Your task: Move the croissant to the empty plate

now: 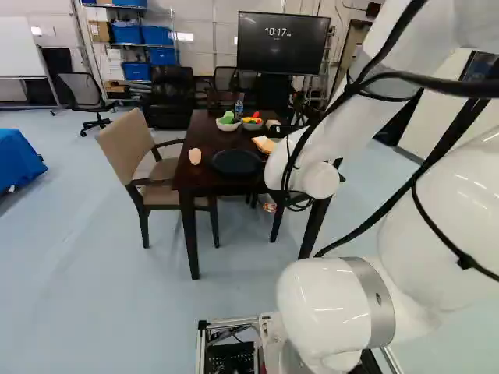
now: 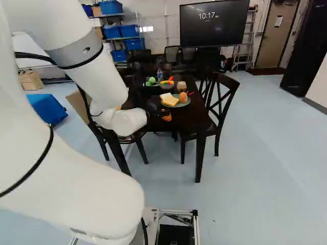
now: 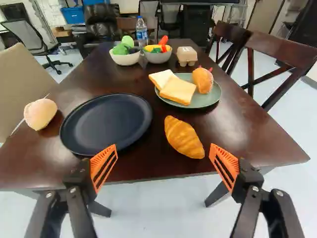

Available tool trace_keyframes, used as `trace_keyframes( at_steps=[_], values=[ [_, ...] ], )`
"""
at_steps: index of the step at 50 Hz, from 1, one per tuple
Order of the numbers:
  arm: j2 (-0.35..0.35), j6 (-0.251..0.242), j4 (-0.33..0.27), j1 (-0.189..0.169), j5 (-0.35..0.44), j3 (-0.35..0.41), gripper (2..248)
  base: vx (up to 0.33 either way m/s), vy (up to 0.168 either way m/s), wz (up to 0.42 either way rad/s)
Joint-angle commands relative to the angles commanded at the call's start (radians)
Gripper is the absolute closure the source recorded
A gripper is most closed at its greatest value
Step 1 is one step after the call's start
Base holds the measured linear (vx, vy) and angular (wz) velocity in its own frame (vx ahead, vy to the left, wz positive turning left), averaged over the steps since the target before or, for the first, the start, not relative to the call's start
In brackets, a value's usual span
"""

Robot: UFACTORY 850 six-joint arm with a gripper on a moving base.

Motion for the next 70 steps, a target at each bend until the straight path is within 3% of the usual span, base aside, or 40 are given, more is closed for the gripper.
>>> trace_keyframes(
  at_steps=[29, 45, 70],
  values=[
    [-0.063, 0.000, -0.015, -0.057, -0.228, -0.133, 3, 0.000, 0.000, 0.000],
    [-0.091, 0.000, -0.089, -0.093, -0.337, -0.202, 3, 0.000, 0.000, 0.000],
    [-0.147, 0.000, -0.195, -0.095, -0.525, -0.323, 3, 0.000, 0.000, 0.000]
  ],
)
